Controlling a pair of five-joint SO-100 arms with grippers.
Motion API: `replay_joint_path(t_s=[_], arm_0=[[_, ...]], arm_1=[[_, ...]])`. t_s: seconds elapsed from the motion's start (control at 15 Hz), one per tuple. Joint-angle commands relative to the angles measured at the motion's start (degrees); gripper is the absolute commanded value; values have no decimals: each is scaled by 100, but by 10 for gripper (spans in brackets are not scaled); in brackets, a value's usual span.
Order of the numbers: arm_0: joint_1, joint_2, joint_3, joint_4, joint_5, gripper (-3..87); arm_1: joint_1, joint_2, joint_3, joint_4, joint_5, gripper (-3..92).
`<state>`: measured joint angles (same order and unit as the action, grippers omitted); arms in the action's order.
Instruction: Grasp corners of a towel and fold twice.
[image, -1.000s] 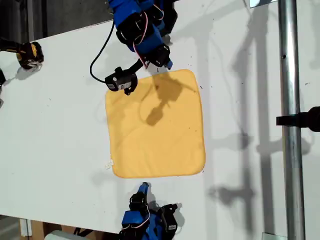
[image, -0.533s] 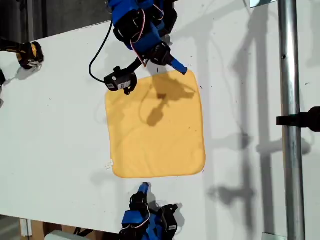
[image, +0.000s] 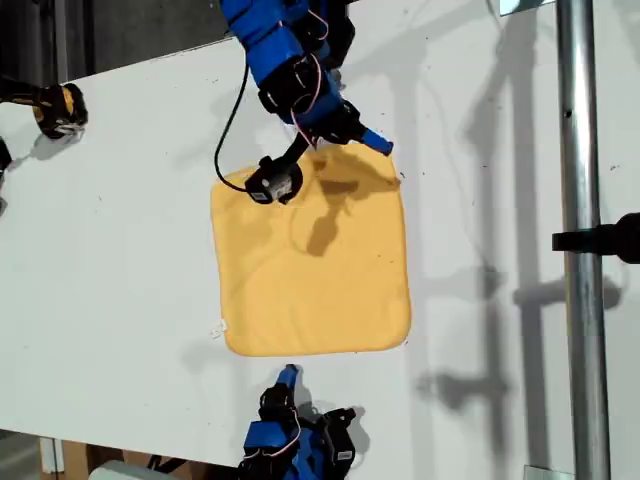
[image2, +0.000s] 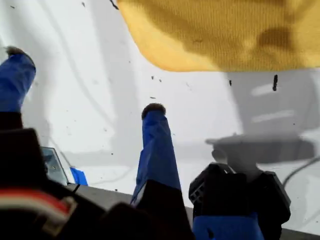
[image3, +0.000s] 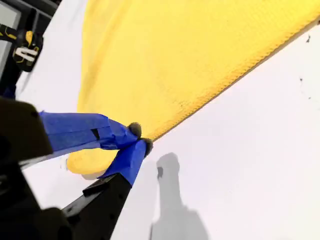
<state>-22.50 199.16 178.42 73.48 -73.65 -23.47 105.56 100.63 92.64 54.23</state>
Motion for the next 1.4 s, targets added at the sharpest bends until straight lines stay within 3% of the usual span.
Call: replay_joint_path(t_s=[0.0,0.33,0.73,1.2,1.33], arm_0=[[70,9,18,0,-35,-10],[88,9,18,0,-44,-10],[79,9,26,0,-53,-10],[53,9,26,0,-53,-10],[53,9,26,0,-53,-10]], arm_1=[[-9,-202,264,-378,-35,429],[316,-325,1556,-1688,-9,410],[527,-1283,1767,-2443,-35,375],[624,-1652,1731,-2663,-26,198],[633,-1679,1652,-2654,-26,48]])
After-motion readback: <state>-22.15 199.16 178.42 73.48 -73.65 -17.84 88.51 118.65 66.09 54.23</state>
